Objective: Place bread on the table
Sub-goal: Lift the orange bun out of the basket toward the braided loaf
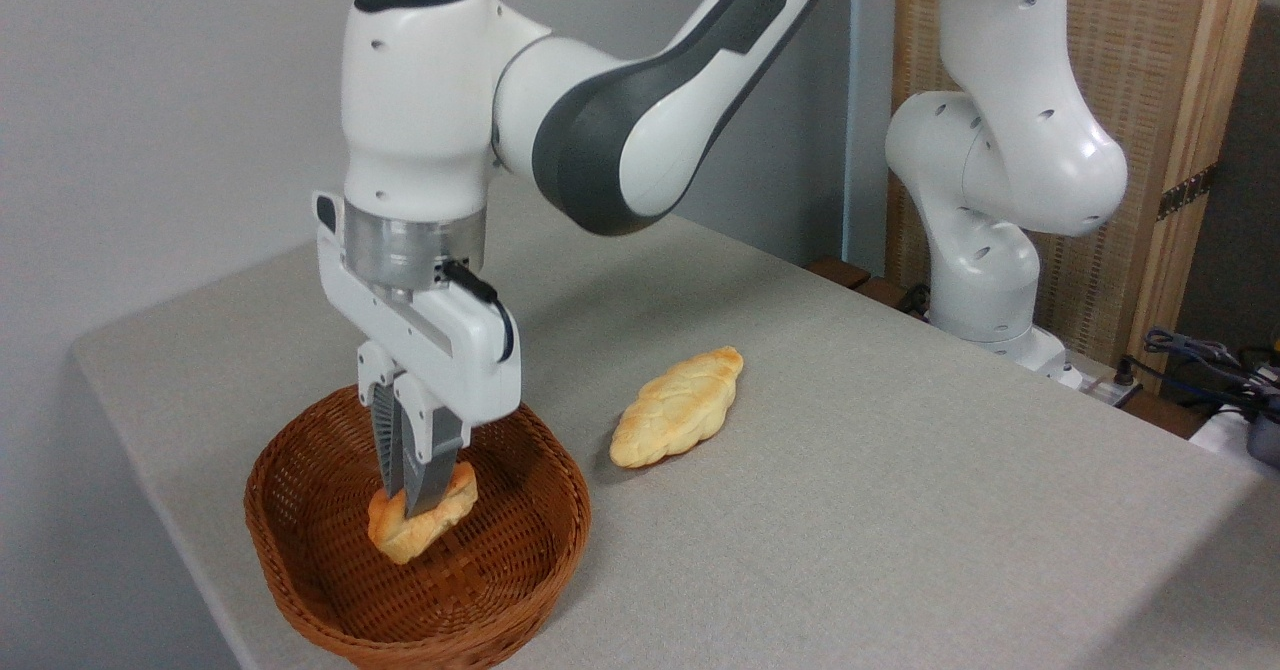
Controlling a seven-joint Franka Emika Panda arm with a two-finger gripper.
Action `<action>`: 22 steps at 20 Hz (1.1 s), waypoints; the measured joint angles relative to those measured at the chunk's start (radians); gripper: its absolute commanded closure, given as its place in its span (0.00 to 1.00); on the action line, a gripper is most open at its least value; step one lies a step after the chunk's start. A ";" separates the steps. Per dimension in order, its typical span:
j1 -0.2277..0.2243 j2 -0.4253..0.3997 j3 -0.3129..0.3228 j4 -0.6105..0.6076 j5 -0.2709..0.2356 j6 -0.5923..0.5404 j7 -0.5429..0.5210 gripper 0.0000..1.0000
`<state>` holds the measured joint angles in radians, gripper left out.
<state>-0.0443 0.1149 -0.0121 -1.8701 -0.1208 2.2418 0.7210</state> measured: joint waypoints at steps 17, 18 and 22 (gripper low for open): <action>-0.102 -0.236 0.015 -0.053 -0.002 -0.391 -0.001 0.62; -0.122 -0.252 0.015 -0.076 -0.002 -0.391 -0.002 0.59; -0.207 -0.326 0.014 -0.185 -0.002 -0.391 -0.002 0.28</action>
<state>-0.2512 -0.2108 0.0014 -2.0549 -0.1227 1.8507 0.7188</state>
